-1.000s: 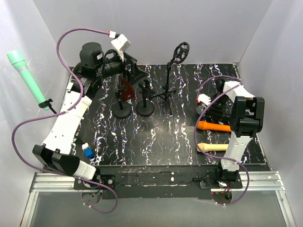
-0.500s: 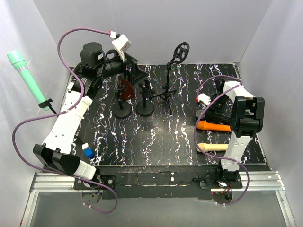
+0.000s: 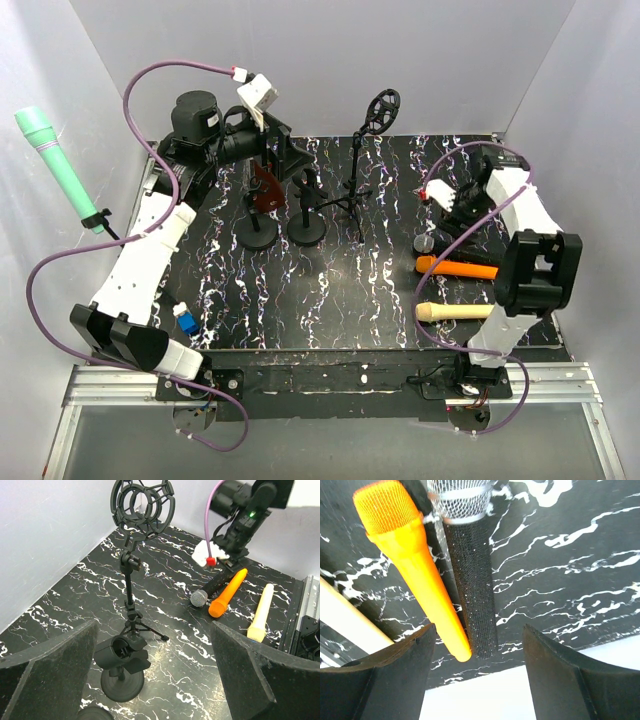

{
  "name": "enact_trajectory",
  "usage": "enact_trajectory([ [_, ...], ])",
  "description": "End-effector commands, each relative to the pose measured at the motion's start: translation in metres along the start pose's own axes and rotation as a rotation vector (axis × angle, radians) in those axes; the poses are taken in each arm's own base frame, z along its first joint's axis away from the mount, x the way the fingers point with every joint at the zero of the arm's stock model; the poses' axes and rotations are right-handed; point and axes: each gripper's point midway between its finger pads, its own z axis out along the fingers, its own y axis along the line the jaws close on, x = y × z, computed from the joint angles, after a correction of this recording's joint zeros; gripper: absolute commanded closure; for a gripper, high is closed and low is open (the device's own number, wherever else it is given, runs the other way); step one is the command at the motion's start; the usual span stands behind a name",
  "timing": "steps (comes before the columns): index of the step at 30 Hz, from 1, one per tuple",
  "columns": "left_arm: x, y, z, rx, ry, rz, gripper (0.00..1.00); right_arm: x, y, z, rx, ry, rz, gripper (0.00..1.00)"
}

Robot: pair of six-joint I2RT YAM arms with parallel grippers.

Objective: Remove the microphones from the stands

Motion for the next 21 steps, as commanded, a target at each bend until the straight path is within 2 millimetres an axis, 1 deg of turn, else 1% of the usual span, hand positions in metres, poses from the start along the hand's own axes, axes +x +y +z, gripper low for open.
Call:
enact_trajectory([
  [1,0.003,-0.005,0.0,0.024,-0.004,0.044,0.06,-0.044,0.0,-0.045,0.08,-0.213,0.106,0.24],
  [2,0.006,-0.002,0.002,0.02,0.002,0.051,0.06,-0.059,-0.003,-0.058,0.097,-0.286,0.16,0.24],
  [4,0.009,0.002,0.006,0.017,0.01,0.058,0.07,-0.097,-0.008,-0.085,0.095,-0.476,0.254,0.26],
  [6,0.014,0.005,0.01,0.018,0.022,0.051,0.07,-0.141,-0.01,-0.122,0.057,-0.714,0.327,0.3],
  [7,0.017,0.006,0.012,0.019,0.028,0.049,0.07,-0.158,-0.009,-0.136,0.034,-0.816,0.361,0.3],
  [8,0.02,0.009,0.013,0.012,0.036,0.051,0.07,-0.176,-0.011,-0.151,0.016,-0.935,0.378,0.31],
  [10,0.024,0.015,0.015,-0.007,0.055,0.072,0.07,-0.205,-0.016,-0.182,0.024,-1.141,0.393,0.31],
  [11,0.026,0.019,0.016,-0.016,0.064,0.082,0.07,-0.218,-0.022,-0.194,0.043,-1.219,0.376,0.3],
  [12,0.027,0.022,0.015,-0.028,0.075,0.096,0.07,-0.222,-0.027,-0.199,0.037,-1.267,0.402,0.29],
  [13,0.027,0.024,0.015,-0.037,0.082,0.111,0.07,-0.243,-0.019,-0.202,0.0,-1.294,0.37,0.29],
  [15,0.027,0.029,0.014,-0.055,0.099,0.137,0.07,-0.262,-0.019,-0.204,-0.02,-1.329,0.326,0.28],
  [19,0.03,0.032,0.009,-0.075,0.13,0.155,0.07,-0.288,-0.023,-0.191,-0.005,-1.389,0.252,0.26],
  [21,0.03,0.033,0.005,-0.086,0.149,0.173,0.07,-0.298,-0.026,-0.183,-0.03,-1.405,0.245,0.26],
])
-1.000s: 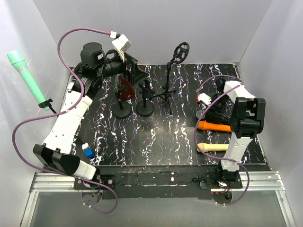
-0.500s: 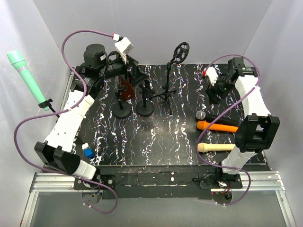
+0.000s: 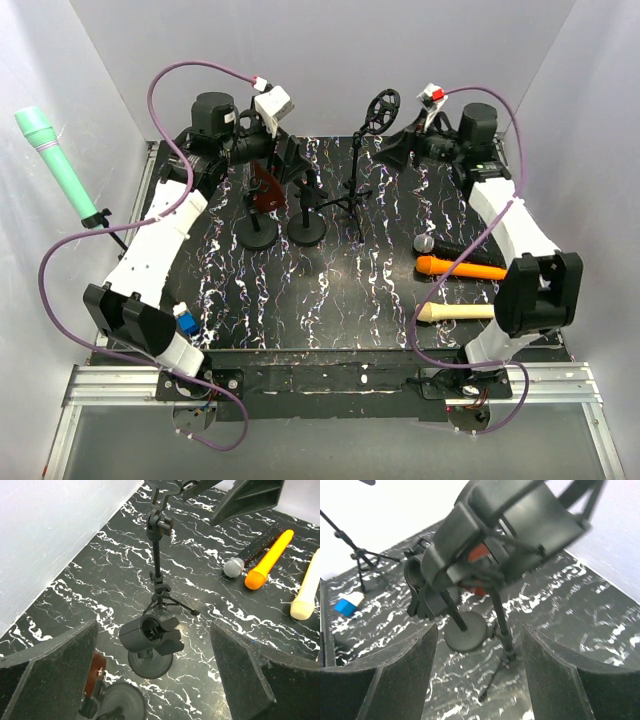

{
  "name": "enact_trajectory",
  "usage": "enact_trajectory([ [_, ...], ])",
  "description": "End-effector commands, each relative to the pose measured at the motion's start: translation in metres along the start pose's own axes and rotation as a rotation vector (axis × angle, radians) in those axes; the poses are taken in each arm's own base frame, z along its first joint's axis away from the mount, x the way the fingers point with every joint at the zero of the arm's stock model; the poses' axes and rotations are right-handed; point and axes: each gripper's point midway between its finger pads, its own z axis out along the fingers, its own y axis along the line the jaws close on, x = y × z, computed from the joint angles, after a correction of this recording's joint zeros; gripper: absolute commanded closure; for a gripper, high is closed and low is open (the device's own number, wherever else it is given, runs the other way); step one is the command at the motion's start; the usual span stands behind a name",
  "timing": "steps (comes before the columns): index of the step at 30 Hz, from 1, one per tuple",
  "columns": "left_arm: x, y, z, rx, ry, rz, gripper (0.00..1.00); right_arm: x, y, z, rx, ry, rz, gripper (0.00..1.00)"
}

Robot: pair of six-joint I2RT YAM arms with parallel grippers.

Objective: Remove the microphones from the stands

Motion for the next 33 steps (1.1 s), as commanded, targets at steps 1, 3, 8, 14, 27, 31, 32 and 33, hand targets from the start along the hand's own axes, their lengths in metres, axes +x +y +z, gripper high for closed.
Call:
enact_trajectory([
  [1,-0.013,0.003,-0.017,-0.046,0.022,0.086,0.07,-0.018,0.001,0.028,-0.086,-0.132,-0.029,0.26],
  [3,-0.01,0.005,-0.021,-0.061,0.051,0.091,0.07,-0.015,-0.003,0.037,-0.101,-0.146,-0.02,0.26],
  [8,0.001,0.007,-0.024,-0.078,0.139,0.118,0.07,-0.005,-0.013,0.054,-0.125,-0.166,-0.033,0.27],
  [14,0.009,0.022,-0.024,-0.15,0.225,0.169,0.06,0.009,-0.027,0.067,-0.142,-0.179,-0.022,0.3],
  [27,0.017,0.031,-0.023,-0.182,0.273,0.191,0.05,0.024,-0.016,0.095,-0.234,-0.153,-0.055,0.45],
  [31,0.015,0.029,-0.022,-0.176,0.262,0.186,0.05,0.026,-0.013,0.1,-0.23,-0.142,-0.061,0.59],
  [32,0.015,0.029,-0.022,-0.175,0.26,0.185,0.05,0.026,-0.015,0.1,-0.208,-0.143,-0.058,0.62],
  [33,0.016,0.027,-0.021,-0.169,0.259,0.18,0.05,0.027,-0.017,0.1,-0.192,-0.142,-0.059,0.66],
])
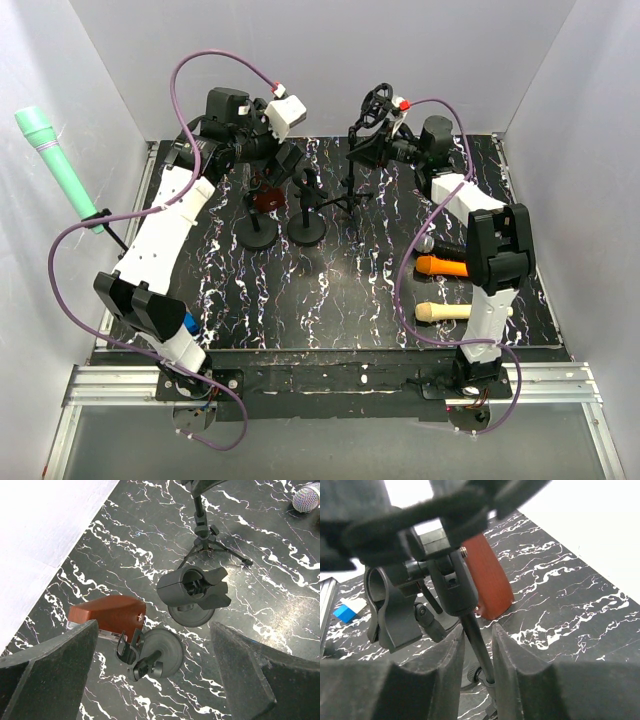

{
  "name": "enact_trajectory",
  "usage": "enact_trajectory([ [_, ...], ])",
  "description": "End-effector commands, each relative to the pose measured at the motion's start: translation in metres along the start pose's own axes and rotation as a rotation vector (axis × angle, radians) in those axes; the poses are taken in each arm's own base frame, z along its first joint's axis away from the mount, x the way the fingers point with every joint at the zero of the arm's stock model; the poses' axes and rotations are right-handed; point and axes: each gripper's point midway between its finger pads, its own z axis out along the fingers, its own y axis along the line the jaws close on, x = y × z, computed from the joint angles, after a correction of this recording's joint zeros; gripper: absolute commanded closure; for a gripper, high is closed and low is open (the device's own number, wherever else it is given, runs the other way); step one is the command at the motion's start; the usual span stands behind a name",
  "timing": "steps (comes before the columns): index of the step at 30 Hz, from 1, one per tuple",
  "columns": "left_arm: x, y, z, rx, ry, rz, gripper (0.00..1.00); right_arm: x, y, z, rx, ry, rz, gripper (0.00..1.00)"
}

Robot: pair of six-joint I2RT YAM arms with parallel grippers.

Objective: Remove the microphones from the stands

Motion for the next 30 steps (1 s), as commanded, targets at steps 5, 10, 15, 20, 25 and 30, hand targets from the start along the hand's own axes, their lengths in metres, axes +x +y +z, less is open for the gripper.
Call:
enact_trajectory([
  [5,-0.017,-0.008,-0.015,0.001,-0.074,0.013,0.06,-0.021,0.0,-0.005,0.097,-0.022,-0.12,0.83],
  [10,-0.014,-0.017,-0.014,0.025,-0.105,-0.003,0.06,-0.02,0.019,-0.024,0.151,-0.012,-0.17,0.92],
  [15,-0.01,-0.033,-0.009,0.091,-0.139,-0.004,0.08,-0.009,0.037,-0.047,0.226,0.006,-0.201,0.99],
  [20,-0.016,-0.054,-0.005,0.158,-0.209,0.032,0.19,0.008,0.057,-0.072,0.35,0.009,-0.214,0.99],
  [25,-0.03,-0.115,0.008,0.241,-0.297,0.214,0.23,0.024,0.077,-0.096,0.514,0.016,-0.19,0.99],
  [30,-0.036,-0.17,0.031,0.286,-0.367,0.342,0.33,0.042,0.109,-0.109,0.569,0.021,-0.128,0.99],
])
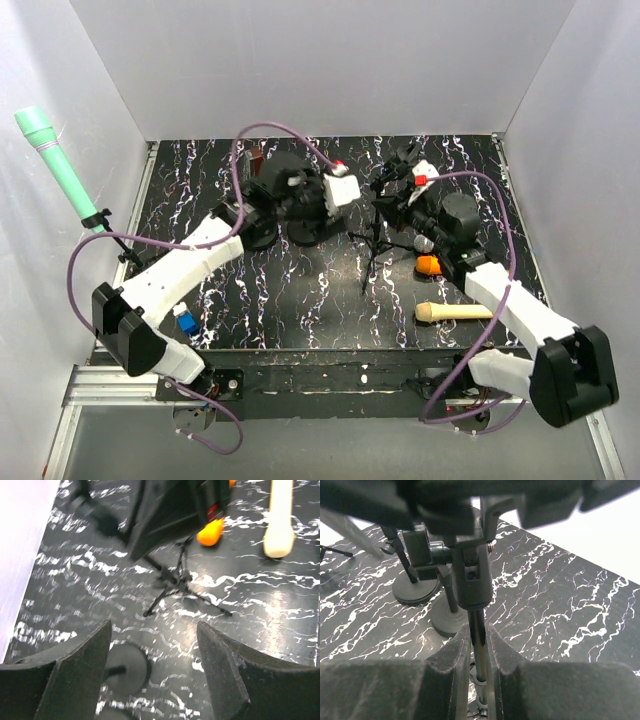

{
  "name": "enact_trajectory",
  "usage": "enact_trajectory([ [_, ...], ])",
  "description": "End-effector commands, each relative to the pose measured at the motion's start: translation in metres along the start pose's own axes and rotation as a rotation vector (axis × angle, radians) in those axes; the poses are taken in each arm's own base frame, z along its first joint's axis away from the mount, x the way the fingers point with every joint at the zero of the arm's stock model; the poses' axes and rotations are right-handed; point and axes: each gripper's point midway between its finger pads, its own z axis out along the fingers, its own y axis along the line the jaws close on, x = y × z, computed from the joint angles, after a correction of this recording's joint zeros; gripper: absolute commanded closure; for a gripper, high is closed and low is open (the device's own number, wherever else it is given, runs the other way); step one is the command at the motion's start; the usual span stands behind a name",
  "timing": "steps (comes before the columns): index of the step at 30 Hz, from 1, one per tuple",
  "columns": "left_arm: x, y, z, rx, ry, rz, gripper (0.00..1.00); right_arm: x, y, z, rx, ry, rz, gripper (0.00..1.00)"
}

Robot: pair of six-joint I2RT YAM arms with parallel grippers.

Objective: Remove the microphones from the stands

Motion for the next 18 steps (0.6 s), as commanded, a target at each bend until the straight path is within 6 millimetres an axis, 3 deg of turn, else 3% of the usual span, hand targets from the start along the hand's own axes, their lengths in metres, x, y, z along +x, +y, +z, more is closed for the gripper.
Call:
enact_trajectory([
  [1,-0.027,-0.024,0.018,0.005,-0.12,0.172,0.35,0.018,0.005,-0.023,0.121,0.052,0.071,0.99],
  [6,-0.006,-0.058,0.035,0.026,-0.211,0.226,0.38,0.037,0.014,-0.048,0.157,0.129,0.103,0.99],
  [9,0.006,-0.066,0.045,-0.002,-0.257,0.203,0.4,0.047,0.019,-0.06,0.154,0.17,0.111,0.99],
  [13,0.019,-0.068,0.065,-0.047,-0.258,0.16,0.41,0.062,0.033,-0.068,0.107,0.229,0.166,0.99],
  [18,0.017,-0.071,0.076,-0.047,-0.292,0.154,0.44,0.065,0.04,-0.07,0.082,0.239,0.2,0.99],
])
